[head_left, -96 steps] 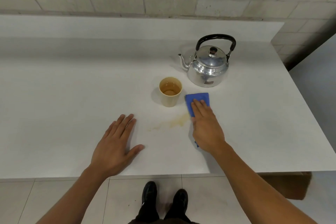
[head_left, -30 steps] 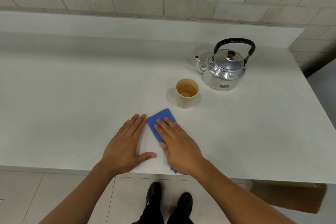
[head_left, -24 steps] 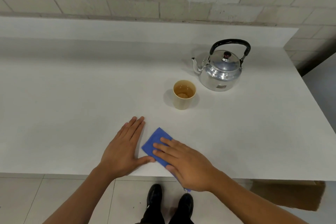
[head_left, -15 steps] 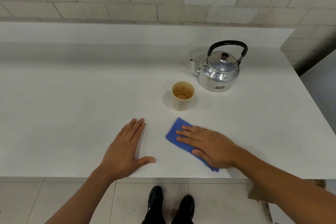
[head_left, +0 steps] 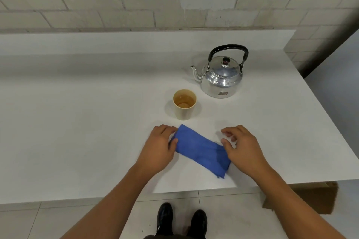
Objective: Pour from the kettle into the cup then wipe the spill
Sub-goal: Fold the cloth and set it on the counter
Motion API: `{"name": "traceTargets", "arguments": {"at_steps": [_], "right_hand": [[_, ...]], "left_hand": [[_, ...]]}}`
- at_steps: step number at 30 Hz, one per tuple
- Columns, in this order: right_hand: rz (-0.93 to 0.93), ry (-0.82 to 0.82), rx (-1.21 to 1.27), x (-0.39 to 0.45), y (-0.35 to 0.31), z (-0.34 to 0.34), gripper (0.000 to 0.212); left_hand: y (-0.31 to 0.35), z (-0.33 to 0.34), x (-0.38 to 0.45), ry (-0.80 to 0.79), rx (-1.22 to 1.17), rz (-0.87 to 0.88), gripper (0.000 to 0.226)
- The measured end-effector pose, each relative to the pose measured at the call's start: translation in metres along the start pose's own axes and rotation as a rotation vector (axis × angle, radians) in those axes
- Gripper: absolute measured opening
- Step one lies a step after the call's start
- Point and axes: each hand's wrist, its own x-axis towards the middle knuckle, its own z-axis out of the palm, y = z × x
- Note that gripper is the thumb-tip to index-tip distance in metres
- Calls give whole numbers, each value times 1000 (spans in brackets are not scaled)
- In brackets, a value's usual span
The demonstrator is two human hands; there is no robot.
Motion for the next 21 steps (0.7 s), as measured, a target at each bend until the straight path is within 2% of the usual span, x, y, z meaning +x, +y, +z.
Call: {"name": "traceTargets", "arguments": {"at_steps": [4, 10, 15, 21], "right_hand": [[88, -33, 28, -17, 4, 2, 31], [102, -101, -88, -28, 0, 12, 39], [182, -123, -110, -28, -6, 14, 23], [206, -116, -112, -29, -10, 15, 6]], "left_hand": [[21, 8, 16, -33, 18, -5, 42], [32, 12, 23, -112, 94, -34, 49], [38, 12, 21, -136, 69, -74, 47], [37, 9, 11, -130, 55, -100, 27]]}}
